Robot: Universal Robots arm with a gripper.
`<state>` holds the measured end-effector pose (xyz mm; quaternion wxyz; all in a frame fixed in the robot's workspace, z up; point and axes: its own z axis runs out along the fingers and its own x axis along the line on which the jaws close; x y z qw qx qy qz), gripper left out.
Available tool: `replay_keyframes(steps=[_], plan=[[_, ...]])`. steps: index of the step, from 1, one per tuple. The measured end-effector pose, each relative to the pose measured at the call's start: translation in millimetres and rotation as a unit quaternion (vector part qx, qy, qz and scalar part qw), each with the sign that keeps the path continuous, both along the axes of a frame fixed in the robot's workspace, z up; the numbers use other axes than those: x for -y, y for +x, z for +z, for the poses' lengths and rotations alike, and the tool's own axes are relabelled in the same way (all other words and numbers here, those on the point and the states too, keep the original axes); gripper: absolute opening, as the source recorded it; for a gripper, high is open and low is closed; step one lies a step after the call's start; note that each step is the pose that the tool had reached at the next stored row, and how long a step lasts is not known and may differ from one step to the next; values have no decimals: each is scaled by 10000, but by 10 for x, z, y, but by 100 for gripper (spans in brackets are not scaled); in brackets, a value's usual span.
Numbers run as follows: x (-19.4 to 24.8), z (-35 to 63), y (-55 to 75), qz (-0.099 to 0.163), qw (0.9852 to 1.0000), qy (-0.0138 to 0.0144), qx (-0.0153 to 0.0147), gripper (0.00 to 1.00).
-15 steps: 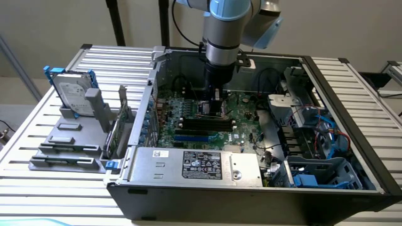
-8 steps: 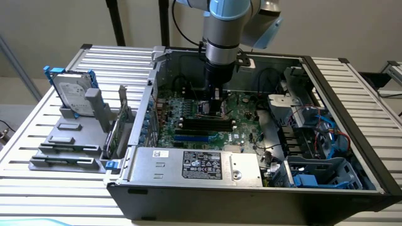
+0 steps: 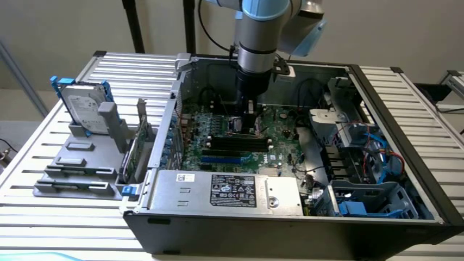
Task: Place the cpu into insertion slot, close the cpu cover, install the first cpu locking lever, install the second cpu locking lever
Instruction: 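Place the cpu into insertion slot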
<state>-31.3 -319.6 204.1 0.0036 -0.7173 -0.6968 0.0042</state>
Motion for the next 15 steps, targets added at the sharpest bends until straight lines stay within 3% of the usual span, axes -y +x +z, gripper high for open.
replay_keyframes(steps=[4, 6, 7, 8, 9, 11, 15], plan=[[45, 96, -15, 0, 10000, 0, 0, 60], [70, 132, -43, 0, 10000, 1, 0, 48], [84, 144, -66, 1, 10000, 0, 0, 48], [97, 155, -99, 1, 10000, 0, 0, 36], [109, 165, -141, 1, 10000, 0, 0, 36], [126, 186, -234, 0, 10000, 4, 0, 24], [130, 246, -365, 1, 10000, 20, -1, 12]])
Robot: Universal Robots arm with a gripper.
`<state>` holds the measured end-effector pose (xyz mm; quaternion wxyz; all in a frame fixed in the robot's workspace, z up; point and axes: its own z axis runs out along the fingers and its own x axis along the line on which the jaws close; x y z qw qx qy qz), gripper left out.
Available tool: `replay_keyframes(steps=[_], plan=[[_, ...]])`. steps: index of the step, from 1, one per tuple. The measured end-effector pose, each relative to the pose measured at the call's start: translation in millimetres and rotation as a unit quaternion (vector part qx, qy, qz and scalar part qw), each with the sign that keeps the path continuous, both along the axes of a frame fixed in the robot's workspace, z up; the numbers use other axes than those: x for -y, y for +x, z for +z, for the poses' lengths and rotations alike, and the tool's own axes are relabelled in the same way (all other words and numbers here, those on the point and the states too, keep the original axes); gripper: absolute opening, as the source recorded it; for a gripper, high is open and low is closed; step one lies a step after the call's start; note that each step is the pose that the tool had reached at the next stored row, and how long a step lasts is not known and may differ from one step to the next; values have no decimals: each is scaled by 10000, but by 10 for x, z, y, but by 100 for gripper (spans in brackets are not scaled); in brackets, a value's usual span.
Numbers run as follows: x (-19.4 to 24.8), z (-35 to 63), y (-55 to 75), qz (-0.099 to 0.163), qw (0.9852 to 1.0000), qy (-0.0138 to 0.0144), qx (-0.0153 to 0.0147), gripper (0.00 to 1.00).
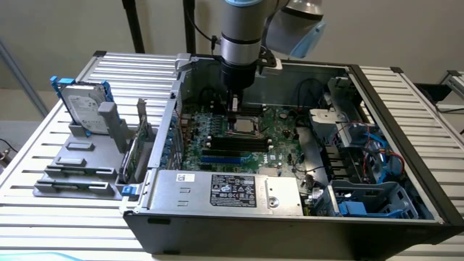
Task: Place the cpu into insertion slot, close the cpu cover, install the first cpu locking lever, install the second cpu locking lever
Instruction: 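Place the cpu into insertion slot, then close the cpu cover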
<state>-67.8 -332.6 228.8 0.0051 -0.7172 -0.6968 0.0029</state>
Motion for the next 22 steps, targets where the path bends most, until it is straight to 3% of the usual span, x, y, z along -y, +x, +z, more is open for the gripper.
replay_keyframes(steps=[3, 22], plan=[[0, 14, -36, 0, 10000, 11, 2, 11], [0, 23, 1, 0, 10000, 10, -2, 11]])
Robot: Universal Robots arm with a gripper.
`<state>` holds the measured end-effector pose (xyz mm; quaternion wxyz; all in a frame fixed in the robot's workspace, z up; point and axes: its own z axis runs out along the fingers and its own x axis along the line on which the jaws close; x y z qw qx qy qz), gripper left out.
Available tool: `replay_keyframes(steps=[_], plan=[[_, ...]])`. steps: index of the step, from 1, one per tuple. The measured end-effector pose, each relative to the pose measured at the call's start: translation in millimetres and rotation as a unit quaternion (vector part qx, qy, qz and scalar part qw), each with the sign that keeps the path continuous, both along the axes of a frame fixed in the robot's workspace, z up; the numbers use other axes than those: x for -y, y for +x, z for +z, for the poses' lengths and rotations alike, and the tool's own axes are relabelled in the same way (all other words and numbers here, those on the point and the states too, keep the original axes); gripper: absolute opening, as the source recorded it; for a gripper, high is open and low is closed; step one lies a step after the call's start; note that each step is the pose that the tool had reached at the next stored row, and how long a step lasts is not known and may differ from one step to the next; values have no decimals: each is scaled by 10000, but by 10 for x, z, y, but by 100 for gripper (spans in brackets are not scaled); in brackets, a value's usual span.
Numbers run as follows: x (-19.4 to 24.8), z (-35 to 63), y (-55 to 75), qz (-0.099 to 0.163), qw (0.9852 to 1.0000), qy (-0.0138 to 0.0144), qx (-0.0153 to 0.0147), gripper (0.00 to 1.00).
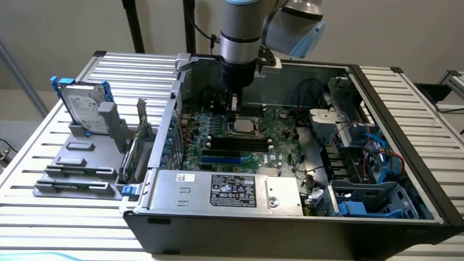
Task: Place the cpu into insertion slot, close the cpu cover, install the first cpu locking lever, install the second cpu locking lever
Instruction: 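Close the cpu cover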
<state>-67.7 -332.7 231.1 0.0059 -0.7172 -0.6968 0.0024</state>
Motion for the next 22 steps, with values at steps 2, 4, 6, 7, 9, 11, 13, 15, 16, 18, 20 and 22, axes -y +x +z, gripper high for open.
replay_keyframes(steps=[2, 4, 6, 7, 9, 11, 13, 15, 16, 18, 20, 22], plan=[[0, 27, 72, 0, 10000, 0, -19, 11], [0, 57, 151, 0, 10000, 1, -42, 11], [0, 89, 240, 0, 10000, 0, -66, 11], [0, 106, 285, 0, 10000, 0, -76, 11], [0, 143, 379, 0, 10000, 1, -97, 11], [0, 184, 469, 0, 9999, 0, -114, 11], [0, 236, 559, 0, 9999, 1, -130, 11], [0, 292, 649, 0, 9999, 0, -146, 11], [0, 323, 698, 0, 9999, 1, -155, 11], [0, 374, 788, 0, 9999, 0, -169, 11], [0, 417, 879, 0, 9998, 1, -181, 11], [0, 440, 969, 0, 9998, 1, -189, 11]])
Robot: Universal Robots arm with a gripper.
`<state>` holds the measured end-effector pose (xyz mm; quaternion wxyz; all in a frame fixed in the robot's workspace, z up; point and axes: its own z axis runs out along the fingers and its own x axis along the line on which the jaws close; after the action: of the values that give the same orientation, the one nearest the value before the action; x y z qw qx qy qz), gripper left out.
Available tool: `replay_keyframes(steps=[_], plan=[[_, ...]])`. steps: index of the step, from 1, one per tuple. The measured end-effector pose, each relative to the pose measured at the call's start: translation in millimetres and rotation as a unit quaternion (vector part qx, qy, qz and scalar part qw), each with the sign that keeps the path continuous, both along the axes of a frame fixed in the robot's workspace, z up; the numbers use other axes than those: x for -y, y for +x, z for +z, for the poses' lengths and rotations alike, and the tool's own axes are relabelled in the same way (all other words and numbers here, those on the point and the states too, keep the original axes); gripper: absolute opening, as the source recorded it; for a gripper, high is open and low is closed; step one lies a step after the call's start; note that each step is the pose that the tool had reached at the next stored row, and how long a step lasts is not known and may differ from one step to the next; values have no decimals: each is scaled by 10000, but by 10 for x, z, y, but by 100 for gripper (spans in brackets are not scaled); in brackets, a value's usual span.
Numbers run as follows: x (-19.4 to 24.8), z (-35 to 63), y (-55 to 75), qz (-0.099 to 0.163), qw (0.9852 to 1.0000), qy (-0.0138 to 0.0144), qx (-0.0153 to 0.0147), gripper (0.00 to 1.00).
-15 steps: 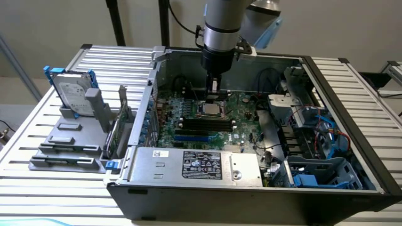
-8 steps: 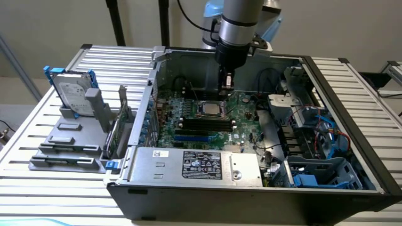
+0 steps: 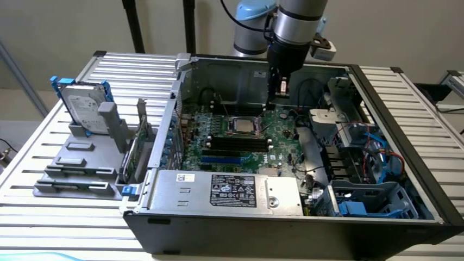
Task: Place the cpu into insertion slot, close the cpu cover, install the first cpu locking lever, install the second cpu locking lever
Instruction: 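Close the cpu cover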
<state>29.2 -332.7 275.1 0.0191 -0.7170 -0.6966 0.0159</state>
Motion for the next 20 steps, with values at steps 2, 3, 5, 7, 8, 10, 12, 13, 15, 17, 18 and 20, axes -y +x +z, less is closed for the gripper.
replay_keyframes(steps=[2, 3, 5, 7, 8, 10, 12, 13, 15, 17, 18, 20], plan=[[-1, 2, 90, 0, 10000, 0, -3, 11], [-2, 1, 135, 0, 10000, 0, -4, 11], [-6, 2, 217, 0, 10000, 0, -6, 11], [-16, 0, 261, 1, 10000, 0, -7, 11], [-19, -5, 269, 2, 10000, 1, -6, 11], [-29, -29, 281, 3, 10000, 0, -6, 11], [-44, -65, 285, 3, 10000, -1, -7, 11], [-57, -83, 289, 3, 10000, -1, -7, 11], [-99, -101, 312, 4, 10000, 0, -7, 11], [-131, -112, 332, 4, 10000, 0, -7, 11], [-133, -130, 334, 4, 10000, 1, -6, 11], [-133, -166, 339, 6, 10000, -1, -7, 11]])
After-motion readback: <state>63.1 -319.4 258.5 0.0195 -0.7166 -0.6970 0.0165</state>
